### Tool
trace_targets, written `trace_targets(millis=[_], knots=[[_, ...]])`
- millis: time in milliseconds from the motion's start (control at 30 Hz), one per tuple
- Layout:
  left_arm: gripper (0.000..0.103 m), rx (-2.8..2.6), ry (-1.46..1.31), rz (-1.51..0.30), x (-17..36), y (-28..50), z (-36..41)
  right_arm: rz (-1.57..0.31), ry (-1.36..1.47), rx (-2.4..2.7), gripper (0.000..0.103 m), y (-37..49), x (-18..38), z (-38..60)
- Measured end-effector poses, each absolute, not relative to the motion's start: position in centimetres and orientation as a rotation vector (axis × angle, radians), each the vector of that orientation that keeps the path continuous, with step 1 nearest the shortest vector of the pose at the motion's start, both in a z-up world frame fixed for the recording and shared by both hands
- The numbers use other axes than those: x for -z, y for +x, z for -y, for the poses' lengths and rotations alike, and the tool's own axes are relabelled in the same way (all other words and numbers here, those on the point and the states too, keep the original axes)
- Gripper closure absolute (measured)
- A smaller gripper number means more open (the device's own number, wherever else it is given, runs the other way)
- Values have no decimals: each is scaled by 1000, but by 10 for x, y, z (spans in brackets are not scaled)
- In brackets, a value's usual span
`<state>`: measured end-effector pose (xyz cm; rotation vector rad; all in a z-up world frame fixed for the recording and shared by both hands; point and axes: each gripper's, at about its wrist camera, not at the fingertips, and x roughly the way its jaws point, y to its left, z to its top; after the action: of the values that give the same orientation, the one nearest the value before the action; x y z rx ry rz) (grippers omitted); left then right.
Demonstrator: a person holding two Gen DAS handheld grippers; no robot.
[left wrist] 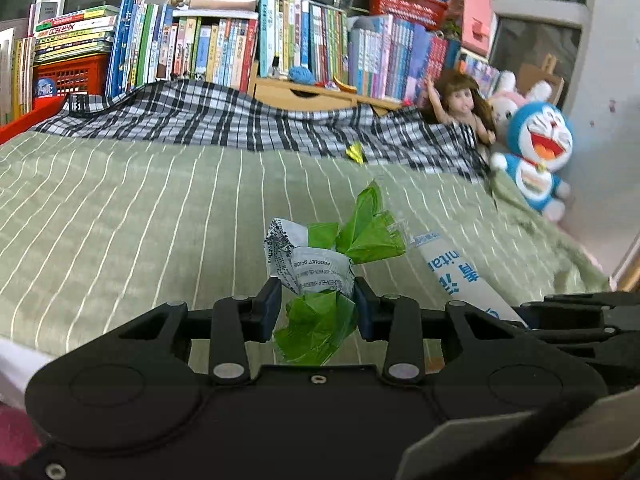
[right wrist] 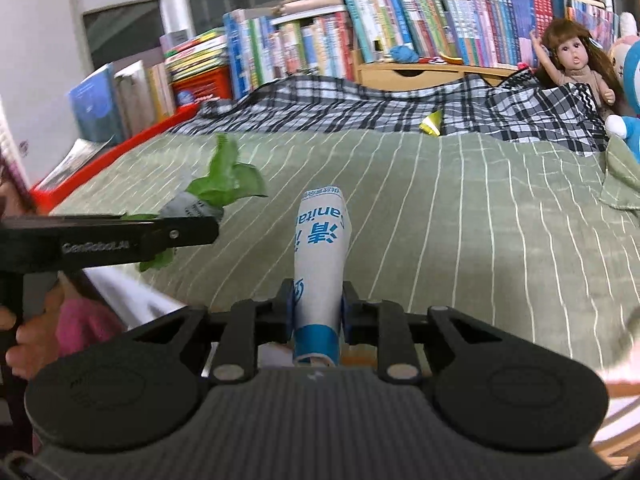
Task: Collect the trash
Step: 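Carry the green wrapper and white-blue tube down to the trash bag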
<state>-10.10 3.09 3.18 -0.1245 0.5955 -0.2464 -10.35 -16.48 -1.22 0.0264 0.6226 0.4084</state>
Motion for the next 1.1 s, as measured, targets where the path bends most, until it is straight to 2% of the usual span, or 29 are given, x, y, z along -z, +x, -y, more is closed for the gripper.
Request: trace_targets(millis=[200,433,1100], knots=[[67,250,-92,-636,-15,-143,-23,-647,8,-442,74,-138,32,165],[67,270,-61,-780,20,-168,-8,-717,4,-464,73,-157,61,164],[67,190,10,-1115,123,-164,6,-931,25,-415,70,-164,137,155]])
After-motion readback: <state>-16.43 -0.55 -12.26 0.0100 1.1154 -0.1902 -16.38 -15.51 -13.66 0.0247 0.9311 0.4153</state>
